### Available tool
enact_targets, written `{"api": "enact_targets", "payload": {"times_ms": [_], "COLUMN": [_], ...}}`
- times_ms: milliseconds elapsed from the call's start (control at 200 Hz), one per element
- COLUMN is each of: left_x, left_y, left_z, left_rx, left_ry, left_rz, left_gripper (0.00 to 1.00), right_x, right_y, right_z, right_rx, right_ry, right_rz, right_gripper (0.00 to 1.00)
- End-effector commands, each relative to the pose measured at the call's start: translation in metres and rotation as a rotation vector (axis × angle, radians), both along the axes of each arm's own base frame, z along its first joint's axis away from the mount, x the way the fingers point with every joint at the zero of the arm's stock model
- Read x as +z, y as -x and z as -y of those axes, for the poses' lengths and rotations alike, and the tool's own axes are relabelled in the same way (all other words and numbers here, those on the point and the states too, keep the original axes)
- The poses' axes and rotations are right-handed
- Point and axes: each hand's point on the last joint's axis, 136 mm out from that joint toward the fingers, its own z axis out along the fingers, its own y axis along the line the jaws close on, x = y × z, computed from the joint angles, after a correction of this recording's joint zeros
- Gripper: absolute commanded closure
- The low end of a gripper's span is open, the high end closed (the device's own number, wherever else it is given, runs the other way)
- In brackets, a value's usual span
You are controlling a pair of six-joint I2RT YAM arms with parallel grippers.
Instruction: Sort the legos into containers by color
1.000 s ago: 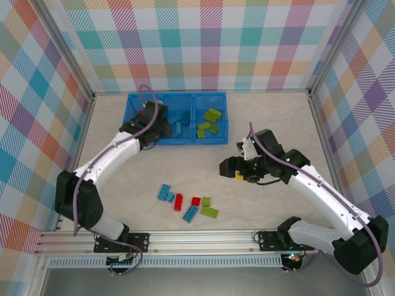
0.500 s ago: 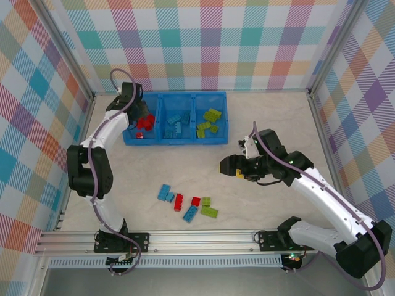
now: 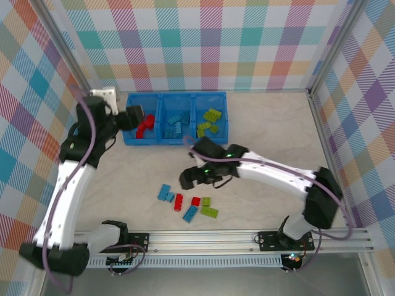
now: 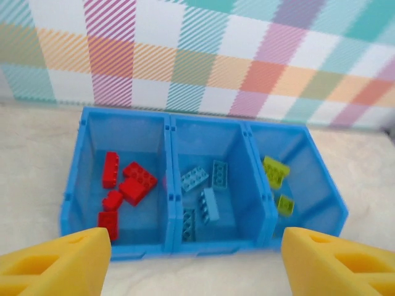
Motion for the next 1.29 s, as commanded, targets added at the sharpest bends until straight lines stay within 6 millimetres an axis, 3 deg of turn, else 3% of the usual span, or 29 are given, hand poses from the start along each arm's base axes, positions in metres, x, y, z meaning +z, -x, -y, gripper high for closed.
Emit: {"api": "enact_targets", "payload": {"times_ms": [0, 115, 235, 445, 595, 715, 875, 1015, 1135, 1290], "left_x": [-0.05, -0.064, -0.068, -0.083, -0.076, -0.077, -0.08, -0.079, -0.078, -0.066], "left_y": [0.051, 0.089, 0.126, 0.155, 0.165, 0.177, 0.185, 0.19, 0.194, 0.207], "left_z": [-0.007, -0.024, -0.014, -0.007, 0.005, 0.014, 0.021, 0.031, 0.038, 0.058], "left_rx": [-0.13, -0.149, -0.253, -0.346, -0.424, -0.502, -0.564, -0.633, -0.679, -0.798], "left_ry": [-0.244, -0.404, -0.405, -0.398, -0.38, -0.398, -0.382, -0.37, -0.355, -0.302], "left_rz": [-0.122, -0.109, -0.052, -0.13, -0.073, -0.032, -0.041, -0.014, 0.008, 0.101], "left_gripper": [0.23, 0.21, 0.16, 0.09, 0.08, 0.08, 0.08, 0.08, 0.07, 0.07], "right_x": [-0.021, -0.052, -0.075, -0.103, -0.121, -0.126, -0.133, -0.135, -0.126, -0.098], "right_y": [-0.002, 0.007, 0.006, 0.002, -0.002, -0.008, -0.013, -0.018, -0.023, -0.036], "right_z": [-0.04, -0.077, -0.102, -0.115, -0.109, -0.111, -0.119, -0.124, -0.123, -0.112], "right_rx": [0.19, 0.354, 0.434, 0.523, 0.53, 0.531, 0.53, 0.517, 0.48, 0.394], "right_ry": [0.077, 0.152, 0.156, 0.182, 0.239, 0.237, 0.235, 0.22, 0.185, 0.098], "right_rz": [0.133, 0.193, 0.215, 0.226, 0.231, 0.263, 0.263, 0.25, 0.238, 0.222], "right_gripper": [0.0, 0.0, 0.0, 0.0, 0.04, 0.04, 0.14, 0.35, 0.49, 0.53]}}
